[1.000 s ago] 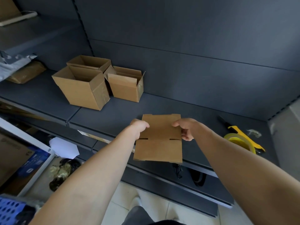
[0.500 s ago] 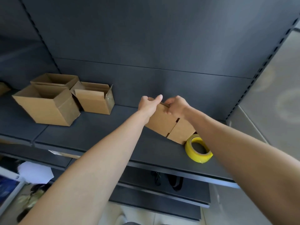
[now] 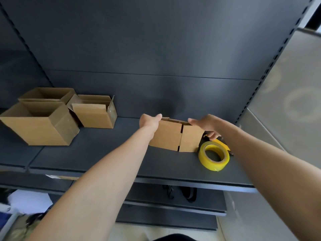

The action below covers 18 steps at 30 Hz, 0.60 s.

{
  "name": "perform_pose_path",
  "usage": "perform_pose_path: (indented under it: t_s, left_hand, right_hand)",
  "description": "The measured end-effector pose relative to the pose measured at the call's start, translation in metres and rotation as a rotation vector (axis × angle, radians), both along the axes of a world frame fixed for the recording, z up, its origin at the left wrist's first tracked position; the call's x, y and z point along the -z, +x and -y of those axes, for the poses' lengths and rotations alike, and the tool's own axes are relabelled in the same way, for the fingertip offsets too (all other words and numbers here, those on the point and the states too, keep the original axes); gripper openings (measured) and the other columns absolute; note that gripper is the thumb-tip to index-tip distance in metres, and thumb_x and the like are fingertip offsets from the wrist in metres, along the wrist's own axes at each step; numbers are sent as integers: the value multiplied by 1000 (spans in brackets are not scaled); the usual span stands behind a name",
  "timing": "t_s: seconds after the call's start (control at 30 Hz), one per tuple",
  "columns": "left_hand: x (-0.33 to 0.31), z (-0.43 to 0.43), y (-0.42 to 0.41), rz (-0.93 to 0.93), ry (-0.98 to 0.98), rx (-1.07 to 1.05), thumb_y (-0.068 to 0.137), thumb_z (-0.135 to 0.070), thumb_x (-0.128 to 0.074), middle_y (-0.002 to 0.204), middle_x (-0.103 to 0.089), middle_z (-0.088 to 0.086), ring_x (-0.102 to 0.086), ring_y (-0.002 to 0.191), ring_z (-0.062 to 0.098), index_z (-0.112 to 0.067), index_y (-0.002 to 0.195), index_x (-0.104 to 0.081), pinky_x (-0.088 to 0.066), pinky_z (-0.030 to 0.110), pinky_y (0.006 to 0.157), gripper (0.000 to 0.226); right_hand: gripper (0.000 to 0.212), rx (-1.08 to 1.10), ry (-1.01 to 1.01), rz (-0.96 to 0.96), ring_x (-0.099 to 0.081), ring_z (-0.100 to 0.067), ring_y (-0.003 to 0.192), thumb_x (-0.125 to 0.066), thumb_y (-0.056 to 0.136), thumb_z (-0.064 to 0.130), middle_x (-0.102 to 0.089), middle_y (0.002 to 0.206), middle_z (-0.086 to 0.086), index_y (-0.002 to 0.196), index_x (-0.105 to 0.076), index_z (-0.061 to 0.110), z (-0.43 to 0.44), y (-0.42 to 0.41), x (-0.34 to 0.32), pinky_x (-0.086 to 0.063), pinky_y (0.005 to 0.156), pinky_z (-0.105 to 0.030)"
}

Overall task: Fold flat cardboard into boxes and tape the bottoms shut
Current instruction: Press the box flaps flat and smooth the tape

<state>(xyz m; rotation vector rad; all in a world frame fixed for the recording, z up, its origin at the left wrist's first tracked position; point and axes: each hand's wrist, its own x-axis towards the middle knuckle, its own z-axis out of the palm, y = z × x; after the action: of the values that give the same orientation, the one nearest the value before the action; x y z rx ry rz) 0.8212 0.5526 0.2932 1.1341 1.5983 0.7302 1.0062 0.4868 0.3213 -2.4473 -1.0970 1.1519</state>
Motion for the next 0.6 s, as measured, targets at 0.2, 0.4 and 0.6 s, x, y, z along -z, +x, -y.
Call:
perform_pose_path:
  t_s: [0.2, 0.4, 0.6]
  left_hand:
    - [-4, -6, -1, -27, -60, 152, 81, -42, -71, 122, -51, 8, -48, 98, 25, -7, 131, -40, -42, 36, 77, 68]
    - [-9, -18, -5, -59, -114, 206, 77, -33, -78, 124, -51, 10, -50, 104, 26, -8, 130, -39, -44, 37, 78, 70]
    - [-15, -23, -4, 30, -216, 186, 82, -25, -74, 129, -51, 13, -53, 114, 35, -9, 132, -43, -51, 50, 90, 60]
  right_hand:
    - [78, 253, 80, -268, -51, -36, 123, -64, 86, 45, -43, 142, -21, 141, -34, -2, 0, -15, 3, -45, 103, -43]
    - [72, 280, 106, -339, -40, -34, 133, -72, 85, 17, -32, 150, -17, 143, -32, 0, -5, -15, 8, -39, 107, -42]
    - [82, 155, 122, -275, -39, -32, 129, -61, 80, -14, -33, 145, -14, 146, -22, 15, -14, -18, 9, -45, 102, -40]
